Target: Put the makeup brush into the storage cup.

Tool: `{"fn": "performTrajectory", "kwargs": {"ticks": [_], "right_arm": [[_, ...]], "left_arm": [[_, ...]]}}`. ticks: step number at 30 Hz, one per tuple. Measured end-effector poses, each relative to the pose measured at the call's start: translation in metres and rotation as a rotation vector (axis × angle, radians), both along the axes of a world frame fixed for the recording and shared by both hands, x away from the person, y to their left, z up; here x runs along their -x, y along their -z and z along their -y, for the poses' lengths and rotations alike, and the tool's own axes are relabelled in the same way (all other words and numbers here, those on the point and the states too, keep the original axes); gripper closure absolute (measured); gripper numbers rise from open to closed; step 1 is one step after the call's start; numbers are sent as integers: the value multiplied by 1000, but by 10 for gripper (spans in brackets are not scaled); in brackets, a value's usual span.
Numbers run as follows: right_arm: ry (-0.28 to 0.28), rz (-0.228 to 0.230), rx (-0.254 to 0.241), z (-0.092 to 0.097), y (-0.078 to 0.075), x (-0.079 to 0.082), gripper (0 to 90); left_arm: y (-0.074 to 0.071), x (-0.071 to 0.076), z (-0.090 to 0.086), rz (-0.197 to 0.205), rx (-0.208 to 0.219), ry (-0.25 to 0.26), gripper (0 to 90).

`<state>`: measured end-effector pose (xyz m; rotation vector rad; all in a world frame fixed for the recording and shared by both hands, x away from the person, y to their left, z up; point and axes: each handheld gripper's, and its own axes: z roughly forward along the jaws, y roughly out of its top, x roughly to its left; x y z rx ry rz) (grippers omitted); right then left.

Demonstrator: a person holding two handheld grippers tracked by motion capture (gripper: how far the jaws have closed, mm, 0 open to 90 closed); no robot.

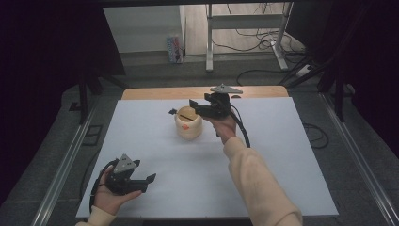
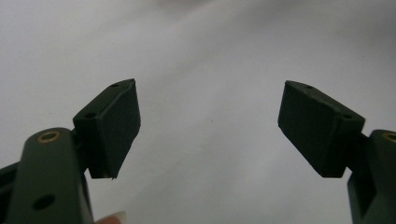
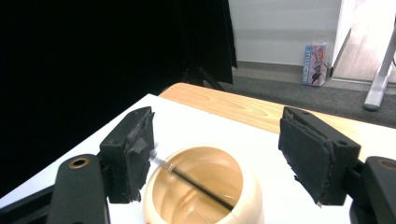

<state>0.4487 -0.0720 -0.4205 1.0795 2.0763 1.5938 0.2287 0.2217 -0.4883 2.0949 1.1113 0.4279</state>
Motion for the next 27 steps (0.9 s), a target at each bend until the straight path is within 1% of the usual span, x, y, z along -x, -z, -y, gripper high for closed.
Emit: {"fn": "performTrajectory", "kwargs": {"ticks": [5, 10, 13, 16, 19, 22, 27], "right_arm": [[-8, 3, 3, 9, -8, 7, 254], [-35, 9, 15, 17, -14, 13, 248], [-49, 8, 32, 22, -14, 19, 242], [-52, -6, 57, 28, -13, 25, 242], [-47, -21, 76, 37, -13, 32, 243], [-52, -20, 67, 49, -12, 38, 244], [-44, -18, 48, 69, -11, 49, 245]], "left_arm": [[-1, -1, 0, 4, 7, -1, 218], [-1, -3, 1, 0, -3, 10, 219], [-1, -2, 1, 1, -2, 8, 219], [-1, -2, 0, 4, 1, 3, 218], [-2, -3, 1, 4, 4, 3, 218], [-1, -4, 2, 2, -6, 9, 218], [-2, -3, 1, 8, 0, 0, 218]]}}
